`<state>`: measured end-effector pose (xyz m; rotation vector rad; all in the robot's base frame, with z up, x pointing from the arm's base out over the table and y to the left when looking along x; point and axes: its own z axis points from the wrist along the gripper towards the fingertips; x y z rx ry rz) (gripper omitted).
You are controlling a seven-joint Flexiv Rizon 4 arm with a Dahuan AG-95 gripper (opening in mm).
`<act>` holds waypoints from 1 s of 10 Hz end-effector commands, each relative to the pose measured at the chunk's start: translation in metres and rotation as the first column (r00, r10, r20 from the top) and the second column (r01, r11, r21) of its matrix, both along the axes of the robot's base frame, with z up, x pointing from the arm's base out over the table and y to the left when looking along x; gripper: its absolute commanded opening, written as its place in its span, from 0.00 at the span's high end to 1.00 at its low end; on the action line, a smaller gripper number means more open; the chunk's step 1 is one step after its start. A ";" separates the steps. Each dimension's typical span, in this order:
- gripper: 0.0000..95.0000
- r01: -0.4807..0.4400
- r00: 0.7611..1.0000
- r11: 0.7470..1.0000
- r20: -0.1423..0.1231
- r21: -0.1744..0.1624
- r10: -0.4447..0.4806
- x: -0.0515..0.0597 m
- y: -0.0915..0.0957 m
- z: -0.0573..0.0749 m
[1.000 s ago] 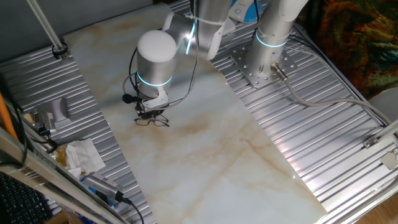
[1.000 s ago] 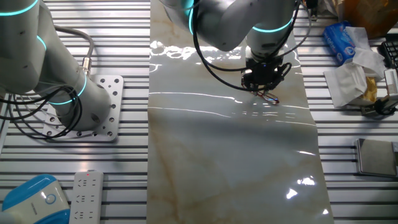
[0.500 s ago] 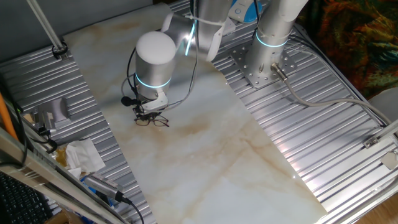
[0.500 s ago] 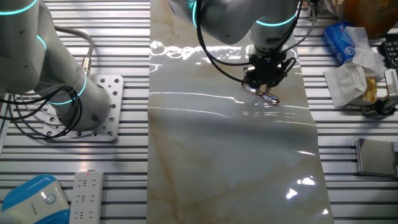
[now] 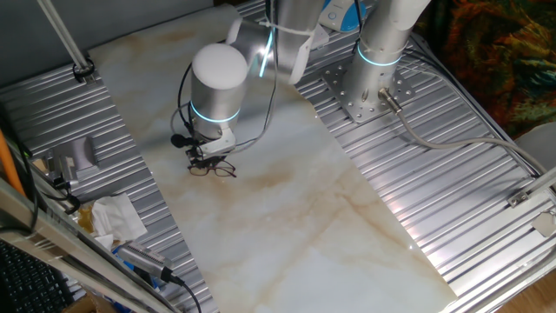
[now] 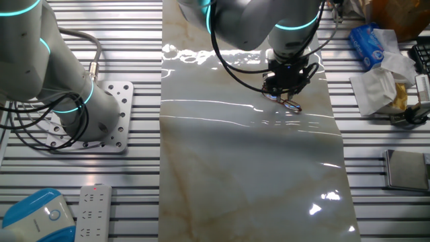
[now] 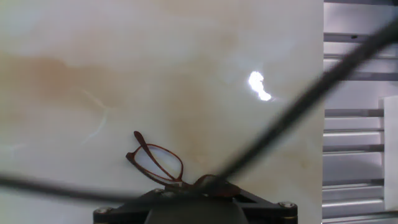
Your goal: Unfold the leg of the glasses (with one hand)
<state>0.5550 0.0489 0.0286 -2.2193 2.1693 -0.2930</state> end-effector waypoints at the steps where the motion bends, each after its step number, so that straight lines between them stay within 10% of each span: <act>1: 0.80 -0.016 1.000 1.000 0.016 0.000 0.016 0.002 -0.001 -0.001; 4: 0.80 -0.033 0.999 0.999 0.040 0.001 0.033 0.002 -0.001 -0.002; 5: 1.00 -0.040 0.998 0.999 0.053 0.007 0.040 0.002 -0.001 -0.002; 7: 0.80 -0.060 0.997 0.998 0.057 0.013 0.059 0.003 -0.003 -0.006; 10: 0.80 -0.081 0.995 0.997 0.053 0.003 0.081 0.003 -0.004 -0.005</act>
